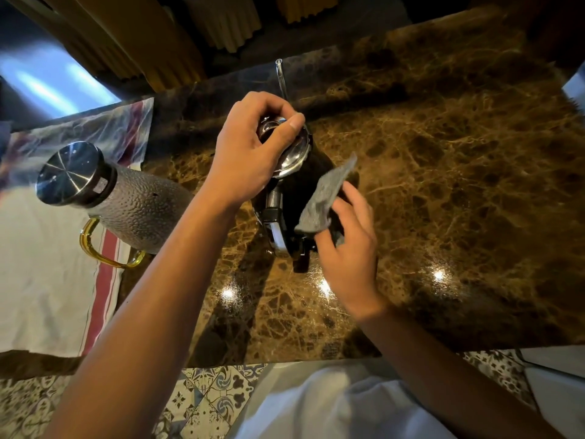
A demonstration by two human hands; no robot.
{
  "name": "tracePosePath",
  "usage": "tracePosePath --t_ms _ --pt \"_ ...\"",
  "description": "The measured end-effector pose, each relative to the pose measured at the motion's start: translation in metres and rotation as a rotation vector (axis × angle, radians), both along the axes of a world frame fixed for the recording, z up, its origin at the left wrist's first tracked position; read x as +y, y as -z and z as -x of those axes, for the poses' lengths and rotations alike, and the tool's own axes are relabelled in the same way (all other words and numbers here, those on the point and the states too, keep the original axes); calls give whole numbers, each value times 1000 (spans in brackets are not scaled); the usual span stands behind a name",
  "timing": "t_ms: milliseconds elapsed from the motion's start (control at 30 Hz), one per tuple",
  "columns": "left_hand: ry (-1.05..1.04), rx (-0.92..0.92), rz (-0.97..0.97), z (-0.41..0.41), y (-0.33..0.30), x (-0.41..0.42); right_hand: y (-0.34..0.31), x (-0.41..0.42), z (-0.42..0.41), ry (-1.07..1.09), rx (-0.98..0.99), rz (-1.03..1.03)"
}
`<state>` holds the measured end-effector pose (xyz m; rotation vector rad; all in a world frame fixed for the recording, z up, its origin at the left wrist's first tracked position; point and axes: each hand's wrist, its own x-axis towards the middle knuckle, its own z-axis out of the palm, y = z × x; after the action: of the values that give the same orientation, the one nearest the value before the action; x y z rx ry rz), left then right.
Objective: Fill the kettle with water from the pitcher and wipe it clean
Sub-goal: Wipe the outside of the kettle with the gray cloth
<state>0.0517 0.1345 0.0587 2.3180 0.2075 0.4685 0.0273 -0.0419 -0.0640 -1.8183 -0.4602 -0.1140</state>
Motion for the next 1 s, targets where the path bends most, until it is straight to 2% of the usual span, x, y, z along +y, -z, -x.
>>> tracePosePath --t_ms 67,200,300,467,633,700,767,833,933,1000 --pt "-1 4 -2 0 0 0 11 -10 1 39 7 40" --pt "-15 5 15 1 0 0 14 -12 5 -32 25 70" --pt "-6 6 47 2 -1 0 -5 -8 3 -32 75 -50" --pt "62 36 79 3 -6 -2 -39 7 -22 30 22 -218" --pt "103 75 58 4 -10 -4 -23 12 -21 -107 116 -113" --pt "121 98 -14 4 -14 -5 -8 7 -13 -141 131 -16" --pt "106 115 -212 6 -17 -7 7 -1 -5 -141 214 42" --pt "8 146 -411 11 -22 -13 15 -8 1 -129 367 16" --pt "-63 248 -440 24 -22 -33 8 -10 4 -78 496 -131" --pt "-24 290 -408 29 -19 -38 -4 -5 2 -96 471 -239"
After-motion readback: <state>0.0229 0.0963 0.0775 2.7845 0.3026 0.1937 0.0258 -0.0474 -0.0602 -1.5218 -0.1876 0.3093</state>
